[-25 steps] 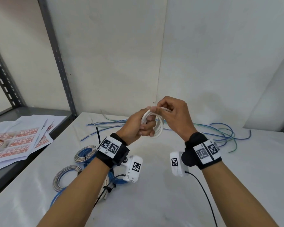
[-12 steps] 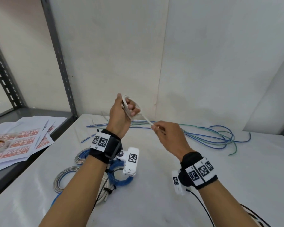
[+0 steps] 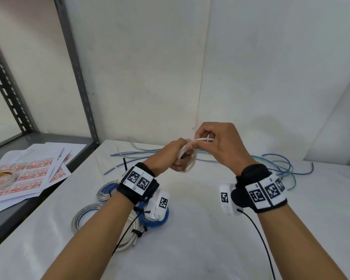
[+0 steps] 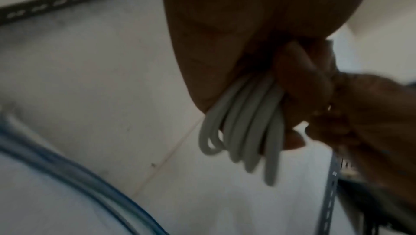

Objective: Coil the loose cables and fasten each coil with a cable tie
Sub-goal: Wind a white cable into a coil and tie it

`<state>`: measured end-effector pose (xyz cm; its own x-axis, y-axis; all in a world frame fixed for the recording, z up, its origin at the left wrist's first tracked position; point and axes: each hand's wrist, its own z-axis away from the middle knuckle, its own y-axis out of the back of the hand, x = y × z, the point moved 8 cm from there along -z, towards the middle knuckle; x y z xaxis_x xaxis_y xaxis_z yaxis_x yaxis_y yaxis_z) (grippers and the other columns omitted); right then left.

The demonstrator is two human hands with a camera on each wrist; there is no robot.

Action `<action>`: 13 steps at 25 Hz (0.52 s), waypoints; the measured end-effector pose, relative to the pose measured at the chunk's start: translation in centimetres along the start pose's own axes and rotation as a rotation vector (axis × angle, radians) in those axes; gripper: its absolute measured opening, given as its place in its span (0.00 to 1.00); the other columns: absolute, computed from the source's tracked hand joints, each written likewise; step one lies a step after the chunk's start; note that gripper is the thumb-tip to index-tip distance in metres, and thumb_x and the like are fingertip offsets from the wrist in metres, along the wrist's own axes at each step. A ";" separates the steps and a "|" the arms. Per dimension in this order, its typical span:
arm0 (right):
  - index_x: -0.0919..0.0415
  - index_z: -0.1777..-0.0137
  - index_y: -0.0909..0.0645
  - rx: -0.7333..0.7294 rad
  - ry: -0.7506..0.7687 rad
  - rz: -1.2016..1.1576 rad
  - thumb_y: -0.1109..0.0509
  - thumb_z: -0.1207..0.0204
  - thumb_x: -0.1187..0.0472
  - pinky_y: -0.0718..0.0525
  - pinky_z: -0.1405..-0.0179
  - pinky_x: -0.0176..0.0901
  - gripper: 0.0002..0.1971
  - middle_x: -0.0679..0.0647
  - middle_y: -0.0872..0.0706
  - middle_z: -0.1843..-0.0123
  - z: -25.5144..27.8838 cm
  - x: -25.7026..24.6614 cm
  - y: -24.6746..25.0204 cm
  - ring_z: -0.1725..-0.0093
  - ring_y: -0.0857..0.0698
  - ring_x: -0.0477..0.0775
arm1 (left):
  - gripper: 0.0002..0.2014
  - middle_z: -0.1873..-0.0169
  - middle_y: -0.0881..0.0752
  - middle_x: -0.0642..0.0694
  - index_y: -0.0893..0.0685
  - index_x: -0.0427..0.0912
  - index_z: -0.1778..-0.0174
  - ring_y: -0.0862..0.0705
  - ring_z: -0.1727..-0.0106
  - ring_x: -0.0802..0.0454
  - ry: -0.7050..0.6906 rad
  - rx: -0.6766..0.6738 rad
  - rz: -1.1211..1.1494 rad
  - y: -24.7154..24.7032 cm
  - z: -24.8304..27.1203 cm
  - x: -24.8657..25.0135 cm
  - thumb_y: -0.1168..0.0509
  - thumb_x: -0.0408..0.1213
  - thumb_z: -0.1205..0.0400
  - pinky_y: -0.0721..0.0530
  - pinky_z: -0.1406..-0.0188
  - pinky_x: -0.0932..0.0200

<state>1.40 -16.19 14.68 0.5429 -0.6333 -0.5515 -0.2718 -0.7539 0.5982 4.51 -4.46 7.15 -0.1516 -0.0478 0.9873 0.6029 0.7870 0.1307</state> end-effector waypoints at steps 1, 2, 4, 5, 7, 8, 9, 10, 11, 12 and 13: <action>0.52 0.64 0.14 0.053 -0.016 -0.081 0.16 0.33 0.44 0.23 0.68 0.46 0.14 0.47 0.15 0.70 0.0 0.7 0.0 0.70 0.21 0.48 | 0.15 0.83 0.39 0.49 0.34 0.43 0.66 0.47 0.80 0.50 0.010 -0.075 0.151 -0.7 0.3 0.1 0.56 0.40 0.14 0.29 0.77 0.61; 0.54 0.63 0.14 0.095 -0.036 -0.167 0.18 0.29 0.47 0.22 0.67 0.50 0.13 0.51 0.14 0.68 0.3 1.3 -0.3 0.69 0.21 0.54 | 0.13 0.85 0.39 0.51 0.34 0.44 0.67 0.49 0.82 0.50 0.014 -0.131 0.290 -1.2 0.7 0.2 0.55 0.41 0.17 0.26 0.74 0.60; 0.59 0.58 0.12 0.159 -0.075 -0.318 0.24 0.20 0.54 0.18 0.60 0.56 0.10 0.58 0.12 0.63 1.0 2.4 -1.0 0.63 0.16 0.63 | 0.12 0.87 0.39 0.54 0.33 0.45 0.69 0.50 0.84 0.51 0.004 -0.147 0.449 -1.4 0.8 0.5 0.54 0.43 0.21 0.24 0.70 0.57; 0.61 0.56 0.12 0.196 -0.103 -0.374 0.26 0.17 0.57 0.16 0.58 0.55 0.09 0.58 0.11 0.61 1.5 3.0 -1.2 0.62 0.14 0.61 | 0.14 0.87 0.39 0.54 0.32 0.45 0.70 0.49 0.84 0.52 0.001 -0.119 0.488 -1.3 0.8 0.5 0.54 0.42 0.21 0.25 0.69 0.56; 0.60 0.55 0.11 0.260 -0.150 -0.421 0.28 0.16 0.60 0.17 0.61 0.42 0.08 0.49 0.10 0.63 2.2 3.7 -1.5 0.63 0.14 0.48 | 0.18 0.87 0.40 0.54 0.31 0.45 0.72 0.48 0.85 0.54 -0.023 -0.045 0.554 -0.8 0.7 0.5 0.56 0.43 0.18 0.27 0.69 0.56; 0.59 0.55 0.12 0.278 -0.172 -0.425 0.28 0.16 0.60 0.19 0.63 0.37 0.07 0.44 0.12 0.65 2.4 3.9 -1.7 0.65 0.16 0.43 | 0.20 0.87 0.40 0.54 0.30 0.45 0.72 0.49 0.85 0.54 -0.030 -0.021 0.614 -0.6 0.6 0.5 0.55 0.45 0.16 0.26 0.70 0.57; 0.58 0.56 0.13 0.283 -0.199 -0.438 0.28 0.16 0.60 0.21 0.65 0.36 0.07 0.42 0.13 0.67 2.7 4.2 -2.1 0.67 0.18 0.42 | 0.22 0.88 0.39 0.54 0.29 0.45 0.73 0.49 0.85 0.54 -0.033 -0.001 0.699 -0.4 0.6 0.5 0.54 0.48 0.14 0.24 0.72 0.58; 0.58 0.56 0.14 0.283 -0.227 -0.461 0.29 0.15 0.60 0.22 0.68 0.38 0.08 0.42 0.15 0.69 2.9 4.4 -2.6 0.69 0.20 0.44 | 0.24 0.89 0.39 0.54 0.29 0.45 0.73 0.50 0.85 0.54 -0.039 0.021 0.784 -0.1 0.6 0.5 0.53 0.51 0.13 0.24 0.73 0.60; 0.59 0.55 0.14 0.277 -0.249 -0.485 0.29 0.15 0.60 0.24 0.71 0.41 0.08 0.44 0.17 0.71 3.1 4.7 -3.2 0.72 0.22 0.47 | 0.26 0.89 0.39 0.54 0.29 0.45 0.73 0.49 0.85 0.54 -0.056 0.054 0.856 0.3 0.4 0.6 0.53 0.53 0.12 0.23 0.74 0.60; 0.60 0.54 0.14 0.264 -0.267 -0.501 0.30 0.14 0.61 0.26 0.73 0.42 0.07 0.49 0.18 0.72 3.4 4.8 -3.9 0.73 0.24 0.50 | 0.25 0.89 0.39 0.54 0.30 0.45 0.73 0.48 0.86 0.55 -0.081 0.102 0.899 0.8 0.3 0.5 0.52 0.54 0.12 0.23 0.74 0.60; 0.61 0.51 0.13 0.253 -0.282 -0.502 0.31 0.14 0.63 0.26 0.74 0.44 0.07 0.55 0.18 0.71 3.6 4.8 -4.5 0.73 0.25 0.51 | 0.24 0.88 0.39 0.53 0.31 0.45 0.72 0.46 0.87 0.56 -0.107 0.161 0.909 1.3 0.1 0.5 0.52 0.53 0.12 0.23 0.73 0.60</action>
<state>2.37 -16.45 7.28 0.4323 -0.1871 -0.8821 -0.2368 -0.9675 0.0892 5.14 -3.38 7.75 0.2490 0.6798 0.6898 0.4110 0.5707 -0.7109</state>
